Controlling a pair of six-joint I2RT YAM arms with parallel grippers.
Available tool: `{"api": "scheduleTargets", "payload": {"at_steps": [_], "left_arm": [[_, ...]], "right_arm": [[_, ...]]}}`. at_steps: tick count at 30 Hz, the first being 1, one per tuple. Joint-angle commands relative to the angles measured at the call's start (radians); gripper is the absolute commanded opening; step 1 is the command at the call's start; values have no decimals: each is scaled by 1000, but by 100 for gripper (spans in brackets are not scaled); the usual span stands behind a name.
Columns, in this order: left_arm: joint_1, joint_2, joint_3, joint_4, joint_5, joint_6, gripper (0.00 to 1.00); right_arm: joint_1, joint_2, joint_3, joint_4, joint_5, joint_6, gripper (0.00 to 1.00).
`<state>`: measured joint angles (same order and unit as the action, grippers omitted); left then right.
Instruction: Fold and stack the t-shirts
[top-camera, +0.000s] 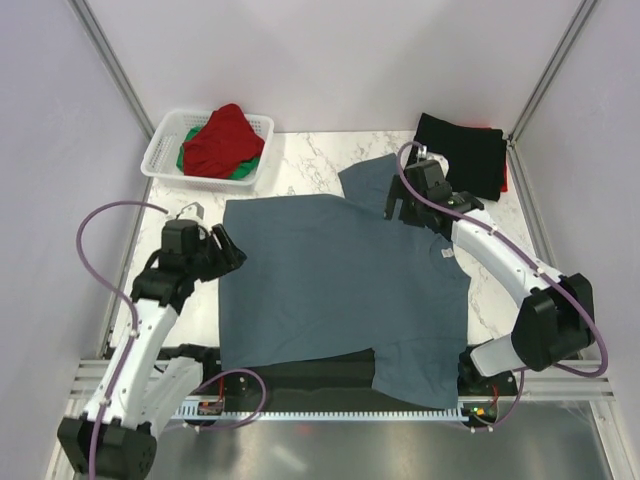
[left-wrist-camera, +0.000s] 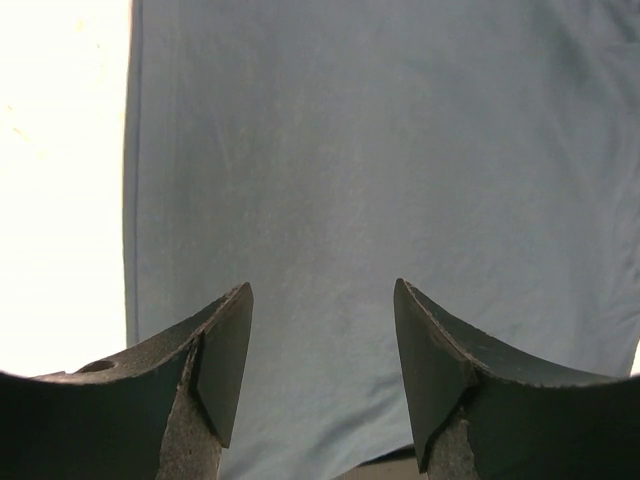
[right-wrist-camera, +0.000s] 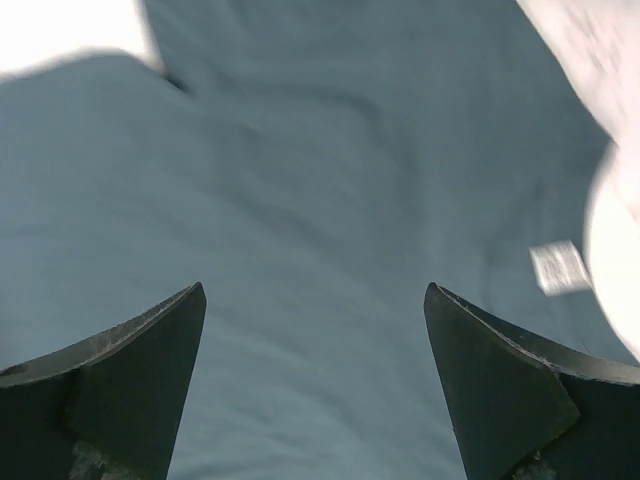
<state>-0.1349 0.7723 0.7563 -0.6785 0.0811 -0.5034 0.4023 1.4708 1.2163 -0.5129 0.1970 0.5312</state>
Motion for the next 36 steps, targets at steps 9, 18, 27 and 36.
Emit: {"api": "scheduleTargets", "payload": {"at_steps": [9,18,27,36], "left_arm": [[-123,494,23,171,-49,-161,59],[-85,821,118,191,-267,-144,58],[-25,1120,411,154,-236,-121,57],[-5,920,440,86,-208,-98,60]], "right_arm": [[4,127,-124,-161,64,-36,98],[-52,399,-2,-119,-50,-111,98],[-111,687,340,-186,-119,-161,98],[-96,571,459,-283,-174,-177,98]]}}
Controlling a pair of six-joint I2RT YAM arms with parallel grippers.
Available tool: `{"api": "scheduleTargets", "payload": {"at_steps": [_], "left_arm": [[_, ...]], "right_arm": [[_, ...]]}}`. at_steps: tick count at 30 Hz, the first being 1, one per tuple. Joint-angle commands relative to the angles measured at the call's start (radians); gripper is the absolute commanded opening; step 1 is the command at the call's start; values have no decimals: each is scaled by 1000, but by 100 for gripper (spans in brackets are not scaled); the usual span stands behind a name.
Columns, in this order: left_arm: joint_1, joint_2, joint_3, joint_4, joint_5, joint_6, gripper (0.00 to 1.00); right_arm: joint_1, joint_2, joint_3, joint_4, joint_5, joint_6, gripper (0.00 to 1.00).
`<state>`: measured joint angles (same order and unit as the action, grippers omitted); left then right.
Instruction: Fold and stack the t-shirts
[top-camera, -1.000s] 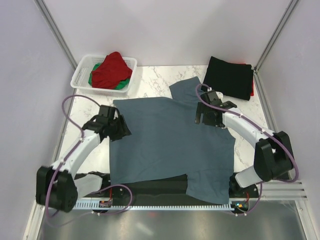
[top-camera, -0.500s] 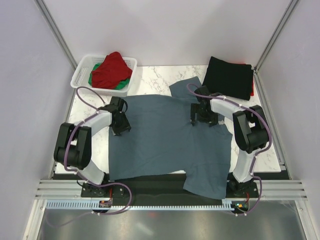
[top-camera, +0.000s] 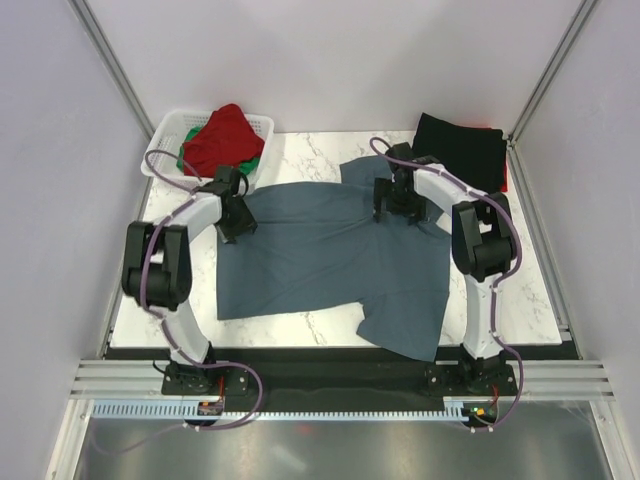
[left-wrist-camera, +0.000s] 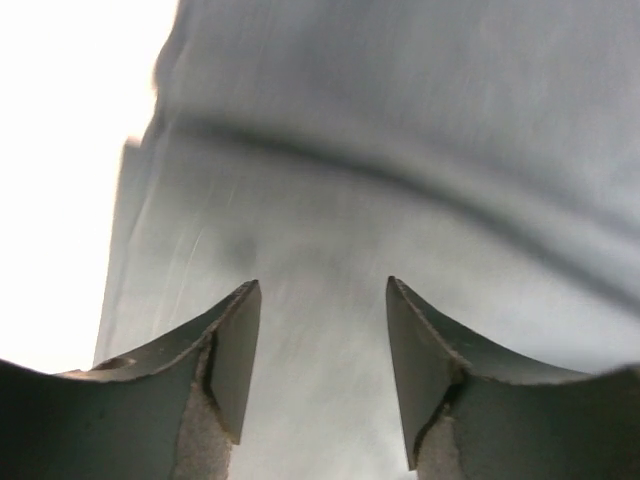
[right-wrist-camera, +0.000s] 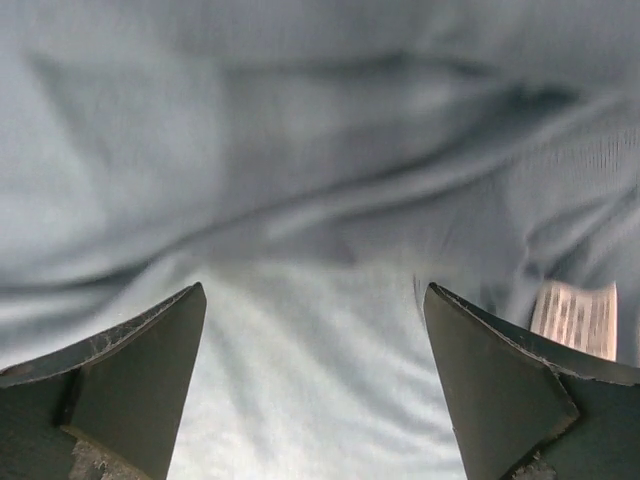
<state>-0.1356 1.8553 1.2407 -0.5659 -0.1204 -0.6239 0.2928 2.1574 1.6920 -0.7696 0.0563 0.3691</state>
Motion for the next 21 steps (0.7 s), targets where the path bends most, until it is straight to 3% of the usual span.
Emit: {"api": "scheduleTargets", "payload": {"at_steps": [1,7,13,16,21], "left_arm": [[-5,-277,-70,-26,-7,23,61],[-4,-675,-338,-78,-54,-60,66],[21,-1134,-587,-258,-59,-321,67],[-13,-1302,-691,-275,-100,-453,59],[-79,-1251,-742,-310,-156,-556,62]], "right_arm": [[26,-149,-37,-27,-29,-12,98],[80,-503,-293,3,71,86,98],[149,-925,-756,131,31,306,98],[221,-1074,-938,193,8,433,98],[363,-1157,-1063,199,19,551,98]]}}
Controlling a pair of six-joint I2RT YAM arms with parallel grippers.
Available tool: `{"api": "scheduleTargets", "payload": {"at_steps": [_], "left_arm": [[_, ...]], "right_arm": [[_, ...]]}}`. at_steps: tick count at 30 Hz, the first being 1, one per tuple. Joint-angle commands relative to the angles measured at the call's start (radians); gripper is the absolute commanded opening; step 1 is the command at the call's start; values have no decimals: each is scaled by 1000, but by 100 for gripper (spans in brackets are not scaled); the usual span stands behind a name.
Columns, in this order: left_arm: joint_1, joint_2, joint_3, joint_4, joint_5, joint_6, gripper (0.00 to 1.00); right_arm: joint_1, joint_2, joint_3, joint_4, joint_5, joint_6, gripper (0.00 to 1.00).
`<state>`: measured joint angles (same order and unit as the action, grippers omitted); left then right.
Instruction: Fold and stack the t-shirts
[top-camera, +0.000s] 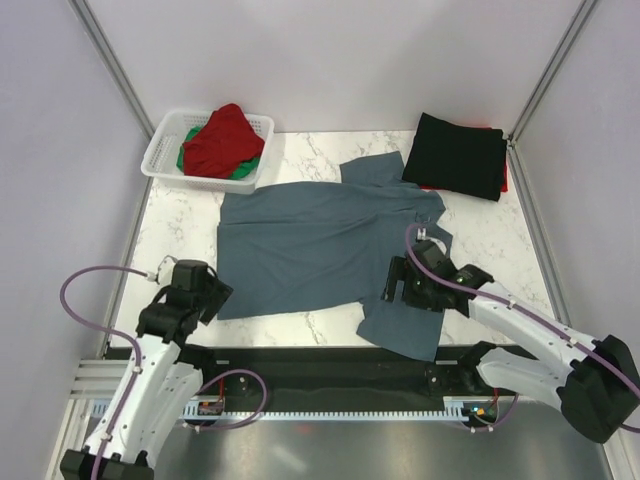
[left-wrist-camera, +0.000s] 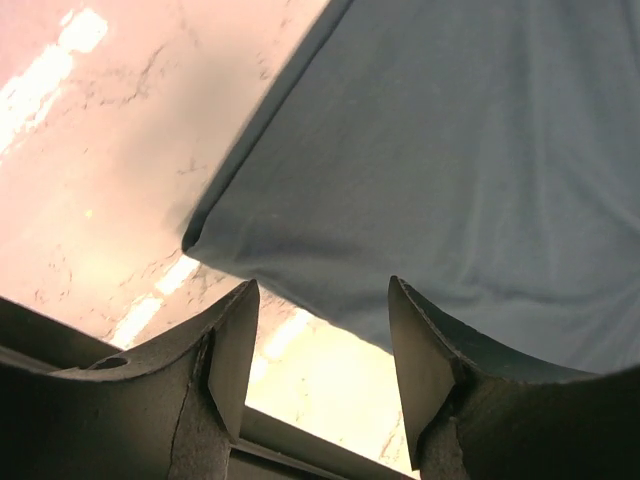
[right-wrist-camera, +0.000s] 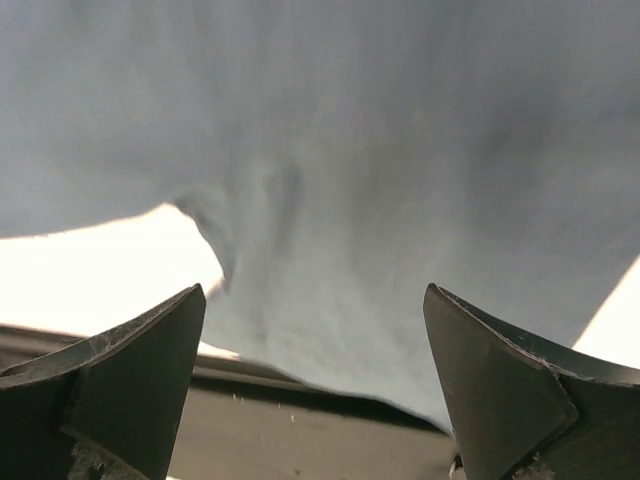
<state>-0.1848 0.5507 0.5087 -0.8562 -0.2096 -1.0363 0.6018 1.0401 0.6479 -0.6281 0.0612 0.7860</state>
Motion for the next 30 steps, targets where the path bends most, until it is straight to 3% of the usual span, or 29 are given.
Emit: {"api": "scheduleTargets", "payload": {"at_steps": [1,5,16,19,22,26,30], "left_arm": [[-48,92,-12,-21,-70,-145,62],[-90,244,-42,20,-102,-146,63],[-88,379,-67,59,-189,-232,64],[-76,382,-79,78,-198,-237,60],[-73,376,-85,109,-208,-234,45],[-42,359,-105,177,-180,-180,2],[-27,356,-116,238,-154,-128,2]], "right_arm": [[99,-54,-25,47,32,150,98],[144,-120,-47,-19,72,188,98],[153,-230,-62,-142,101,202,98],[153,-239,-67,-159,104,208,98],[151,-249,-74,-208,143,237,98],[159,-236,-96,-257,140,269,98],[187,-197,-131,-200,131,294,98]]}}
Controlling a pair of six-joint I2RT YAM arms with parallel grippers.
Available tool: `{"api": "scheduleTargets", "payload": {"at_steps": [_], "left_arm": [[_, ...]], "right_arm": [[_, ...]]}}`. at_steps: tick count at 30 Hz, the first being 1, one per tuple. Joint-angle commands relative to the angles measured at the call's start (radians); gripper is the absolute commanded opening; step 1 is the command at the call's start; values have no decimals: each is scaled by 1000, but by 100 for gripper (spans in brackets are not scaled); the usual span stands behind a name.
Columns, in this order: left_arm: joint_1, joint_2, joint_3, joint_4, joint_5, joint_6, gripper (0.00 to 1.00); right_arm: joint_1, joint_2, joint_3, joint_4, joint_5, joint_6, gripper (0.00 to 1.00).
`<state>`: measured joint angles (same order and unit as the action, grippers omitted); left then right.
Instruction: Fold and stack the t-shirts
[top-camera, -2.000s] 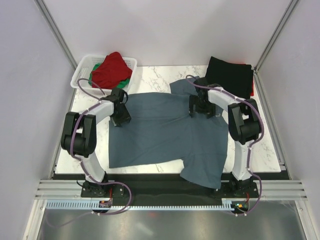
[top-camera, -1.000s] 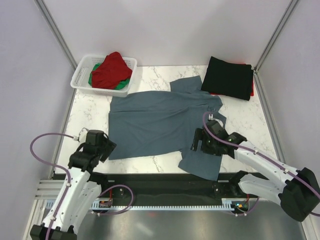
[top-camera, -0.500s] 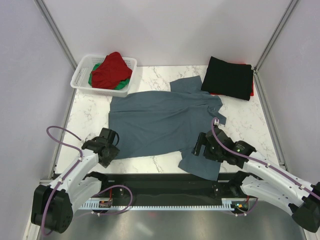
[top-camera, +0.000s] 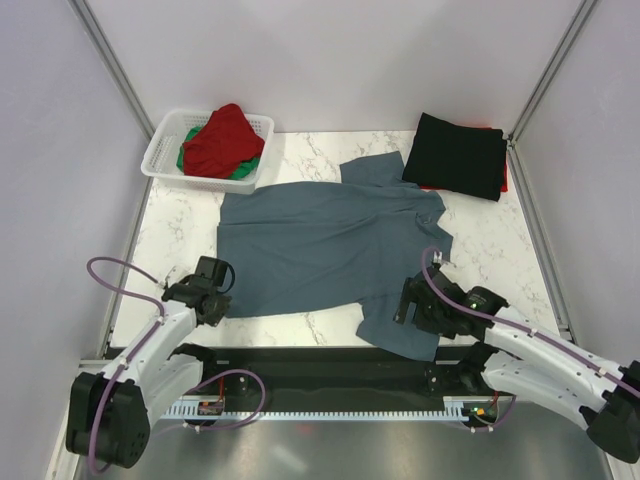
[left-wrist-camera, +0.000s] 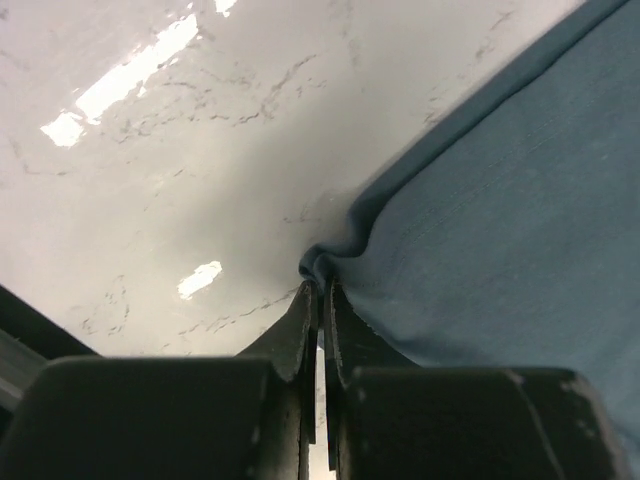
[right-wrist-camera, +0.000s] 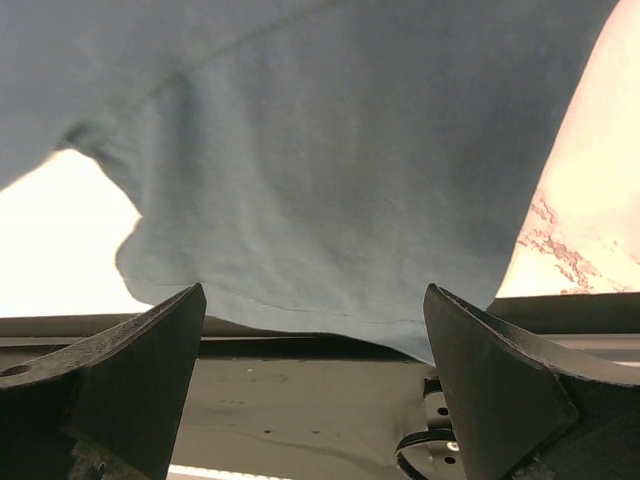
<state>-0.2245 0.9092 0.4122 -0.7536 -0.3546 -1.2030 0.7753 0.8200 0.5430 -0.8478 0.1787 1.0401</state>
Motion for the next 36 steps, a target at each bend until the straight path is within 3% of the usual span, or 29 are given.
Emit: {"api": "scheduleTargets", "payload": {"at_steps": [1,4,8,12,16,18,21,23,28,30,36], "left_arm": [[17,0,-24,152,-4,45,2],[19,0,-29,166,8,65,2],[19,-36,-46,177,8,75,2],[19,-87,-65,188,8,76,2],[19,-98,-70,192,6,80,2],[19,-93,-69,192,6,80,2],[19,-98,-70,192,6,82,2],[19,-102,-72,194,8,82,2],[19,-99,-70,201,9,86,2],[19,-96,-70,201,11,89,2],[19,-119,-78,203,9,86,2]], "right_arm": [[13,68,-34,42,19,35,98],[12,224,-34,147,60,6,98],[-11,450,132,168,143,-112,98],[-150,634,244,249,88,-273,97],[-217,873,508,277,50,-486,98],[-217,907,581,282,68,-552,98],[-215,807,611,257,135,-583,98],[-214,716,548,216,140,-504,98],[-134,360,237,190,32,-241,98],[-79,303,157,200,-7,-145,98],[-38,309,22,262,-80,-124,97]]}}
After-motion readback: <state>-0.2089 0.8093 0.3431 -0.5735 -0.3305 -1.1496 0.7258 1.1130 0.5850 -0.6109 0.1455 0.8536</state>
